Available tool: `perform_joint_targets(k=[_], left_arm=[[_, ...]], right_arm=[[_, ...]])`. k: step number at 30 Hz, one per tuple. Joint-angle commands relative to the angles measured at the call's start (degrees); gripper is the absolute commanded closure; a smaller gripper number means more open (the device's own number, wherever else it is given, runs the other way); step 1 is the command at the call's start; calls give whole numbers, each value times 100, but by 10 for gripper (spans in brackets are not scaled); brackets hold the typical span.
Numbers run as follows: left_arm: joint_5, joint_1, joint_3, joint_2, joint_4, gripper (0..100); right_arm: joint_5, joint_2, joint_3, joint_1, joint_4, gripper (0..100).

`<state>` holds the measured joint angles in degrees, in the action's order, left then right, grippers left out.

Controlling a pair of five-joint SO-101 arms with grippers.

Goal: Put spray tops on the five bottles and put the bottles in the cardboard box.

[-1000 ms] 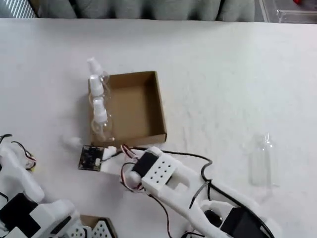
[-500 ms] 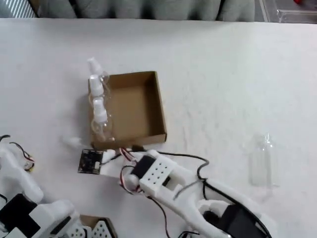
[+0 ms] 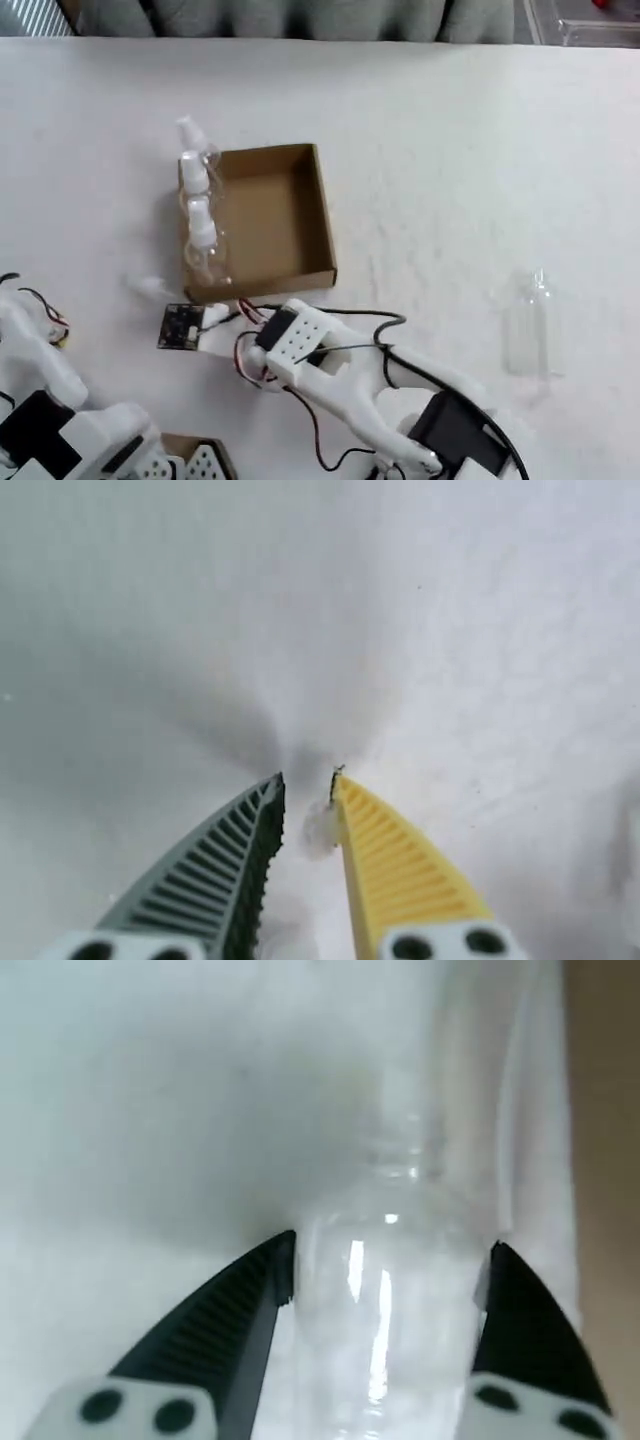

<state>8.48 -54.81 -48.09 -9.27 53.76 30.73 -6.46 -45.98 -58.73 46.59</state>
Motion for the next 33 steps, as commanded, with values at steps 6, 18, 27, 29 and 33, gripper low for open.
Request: perform_joint_targets(k=[6, 18, 27, 29, 33], left_arm=[[-35, -4, 273, -13, -105, 910], [-44, 567, 422, -101, 730, 910], [-633, 681, 422, -1358, 2119, 910], [-738, 690, 62, -1754, 2136, 909], [-747, 690, -774, -2431, 2127, 906]], right_arm=[[44, -40, 615, 189, 356, 924], [9, -31, 993, 1051, 1024, 929], [44, -40, 563, 1051, 655, 929], [44, -40, 545, 1051, 664, 929], [53, -40, 404, 1024, 629, 929]])
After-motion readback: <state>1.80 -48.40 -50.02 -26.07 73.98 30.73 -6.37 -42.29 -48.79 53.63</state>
